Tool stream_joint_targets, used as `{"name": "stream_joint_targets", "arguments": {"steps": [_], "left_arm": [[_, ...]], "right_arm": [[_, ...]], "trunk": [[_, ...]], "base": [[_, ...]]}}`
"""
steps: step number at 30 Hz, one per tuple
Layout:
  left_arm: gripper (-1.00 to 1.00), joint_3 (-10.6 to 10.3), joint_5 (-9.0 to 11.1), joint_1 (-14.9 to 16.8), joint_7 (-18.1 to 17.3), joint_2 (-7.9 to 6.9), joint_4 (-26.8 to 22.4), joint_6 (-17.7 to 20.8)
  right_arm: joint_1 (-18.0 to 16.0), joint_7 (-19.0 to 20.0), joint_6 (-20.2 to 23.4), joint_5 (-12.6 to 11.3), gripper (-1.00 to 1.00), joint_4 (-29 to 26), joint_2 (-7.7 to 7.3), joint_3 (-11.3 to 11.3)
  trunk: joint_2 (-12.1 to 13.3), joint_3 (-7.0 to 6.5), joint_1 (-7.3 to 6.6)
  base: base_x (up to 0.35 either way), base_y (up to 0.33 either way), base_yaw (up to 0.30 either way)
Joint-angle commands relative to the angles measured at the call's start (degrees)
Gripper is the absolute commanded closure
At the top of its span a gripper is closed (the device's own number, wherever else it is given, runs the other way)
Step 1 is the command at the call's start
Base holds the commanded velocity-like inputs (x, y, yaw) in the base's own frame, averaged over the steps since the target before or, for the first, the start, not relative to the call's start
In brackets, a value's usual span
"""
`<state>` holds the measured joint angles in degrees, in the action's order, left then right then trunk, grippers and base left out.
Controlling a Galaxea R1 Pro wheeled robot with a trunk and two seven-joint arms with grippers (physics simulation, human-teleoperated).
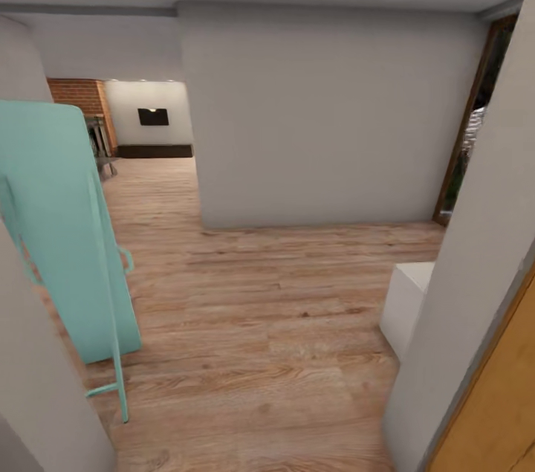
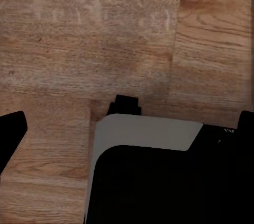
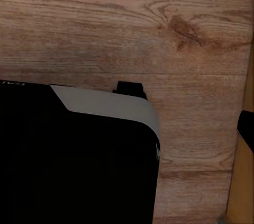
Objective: Move the two storage containers from the living room to the garage. In the garage, place one container on the floor and stack the other container on top of it (either order is fine).
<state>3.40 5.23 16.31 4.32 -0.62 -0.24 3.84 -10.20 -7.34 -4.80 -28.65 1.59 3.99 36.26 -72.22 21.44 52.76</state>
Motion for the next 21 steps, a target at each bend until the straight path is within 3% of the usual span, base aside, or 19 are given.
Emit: {"name": "stream_joint_targets", "arguments": {"steps": [1, 21], "left_arm": [[-1.0, 0.3, 0.5, 0.0, 0.1, 0.0, 0.0, 0.2], [-1.0, 0.3, 0.5, 0.0, 0.1, -0.01, 0.0, 0.2]], "right_arm": [[-0.1, 0.0, -0.3, -0.5, -1.0, 0.2, 0.05, 0.5], [0.0, 0.0, -0.3, -0.5, -1.0, 0.2, -0.03, 0.5]], "trunk": [[0.0, 0.06, 0.03], [0.0, 0.06, 0.03]], "base": [[0.322, 0.0, 0.0], [0.322, 0.0, 0.0]]}}
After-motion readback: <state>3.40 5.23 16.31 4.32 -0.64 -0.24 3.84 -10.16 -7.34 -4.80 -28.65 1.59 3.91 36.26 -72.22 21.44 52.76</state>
